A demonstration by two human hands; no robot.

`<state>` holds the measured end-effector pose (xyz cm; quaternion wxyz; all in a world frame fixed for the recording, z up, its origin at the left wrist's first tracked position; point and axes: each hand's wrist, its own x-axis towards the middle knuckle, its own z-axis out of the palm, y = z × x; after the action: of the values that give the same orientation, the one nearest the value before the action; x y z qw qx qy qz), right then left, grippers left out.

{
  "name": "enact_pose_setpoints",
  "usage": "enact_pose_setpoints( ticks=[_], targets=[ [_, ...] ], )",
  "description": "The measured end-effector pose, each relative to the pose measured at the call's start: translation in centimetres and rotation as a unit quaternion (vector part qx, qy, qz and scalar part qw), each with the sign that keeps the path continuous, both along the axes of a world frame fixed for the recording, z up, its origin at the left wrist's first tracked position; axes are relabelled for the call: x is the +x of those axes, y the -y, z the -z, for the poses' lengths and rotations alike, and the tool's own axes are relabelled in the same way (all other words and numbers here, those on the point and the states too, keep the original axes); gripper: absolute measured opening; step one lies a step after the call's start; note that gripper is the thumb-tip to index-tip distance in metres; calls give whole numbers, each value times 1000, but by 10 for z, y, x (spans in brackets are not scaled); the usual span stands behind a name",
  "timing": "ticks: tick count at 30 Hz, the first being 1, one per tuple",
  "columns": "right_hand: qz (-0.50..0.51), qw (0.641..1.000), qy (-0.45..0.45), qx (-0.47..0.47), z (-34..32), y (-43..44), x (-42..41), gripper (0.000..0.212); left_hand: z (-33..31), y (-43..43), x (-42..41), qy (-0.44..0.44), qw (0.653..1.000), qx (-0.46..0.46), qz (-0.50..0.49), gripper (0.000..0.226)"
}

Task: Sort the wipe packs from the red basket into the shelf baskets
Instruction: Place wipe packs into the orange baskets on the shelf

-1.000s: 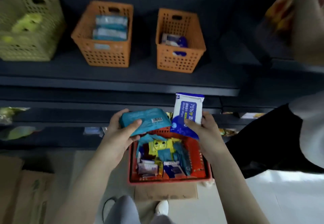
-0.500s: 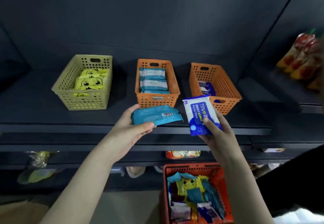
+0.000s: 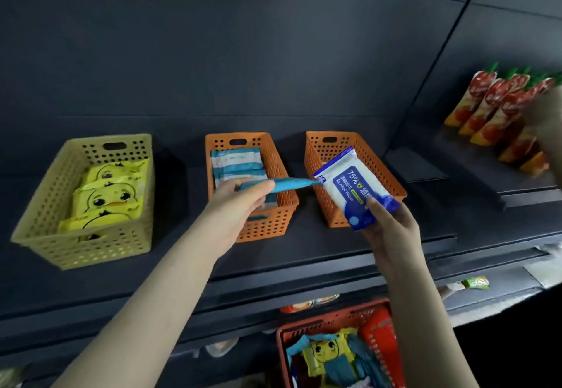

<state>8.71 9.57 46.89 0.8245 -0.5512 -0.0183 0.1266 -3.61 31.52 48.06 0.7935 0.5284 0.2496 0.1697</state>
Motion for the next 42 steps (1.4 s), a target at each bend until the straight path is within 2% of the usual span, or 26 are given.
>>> enact_pose_setpoints(
  ticks=[3,7,11,13,15,18,23,27,30,34,37,38,40,42],
  targets=[
    [27,999,25,-31,2,-11,51,17,0,-11,52,-35,999,2,-10,27],
    [52,990,54,-116,10,-24,126,28,4,-23,113,-96,995,-23,23,24],
    [25,952,142,-271,22,-37,185,6,10,-36,157,-161,985,-13,54,37],
    [4,922,174,-345,26,-43,207,14,13,-43,172,-176,983,-9,50,40],
    [-22,895,182,-407,31,-45,224,9,16,-51,184,-186,981,-4,46,42],
    [-58,881,166,-439,35,-48,240,11,19,-62,198,-222,973,23,55,50],
    [-139,838,157,-504,34,-53,249,23,14,-67,220,-160,983,-1,86,56],
    [-148,865,106,-467,39,-61,241,21,15,-65,232,-149,988,-3,50,53],
    [-136,850,109,-497,35,-80,251,17,19,-72,236,-157,987,23,-1,52],
    [-242,819,-18,-521,39,-92,258,22,31,-86,234,-157,984,88,12,38],
    [-251,809,-27,-531,50,-91,255,26,42,-91,231,-144,987,68,23,34],
    [-248,801,-15,-545,52,-92,255,36,44,-92,231,-142,988,62,23,33],
    [-251,763,22,-595,55,-95,255,55,46,-93,230,-135,989,51,25,32],
    [-245,727,59,-639,58,-98,254,62,46,-94,228,-124,991,44,27,28]
  ],
)
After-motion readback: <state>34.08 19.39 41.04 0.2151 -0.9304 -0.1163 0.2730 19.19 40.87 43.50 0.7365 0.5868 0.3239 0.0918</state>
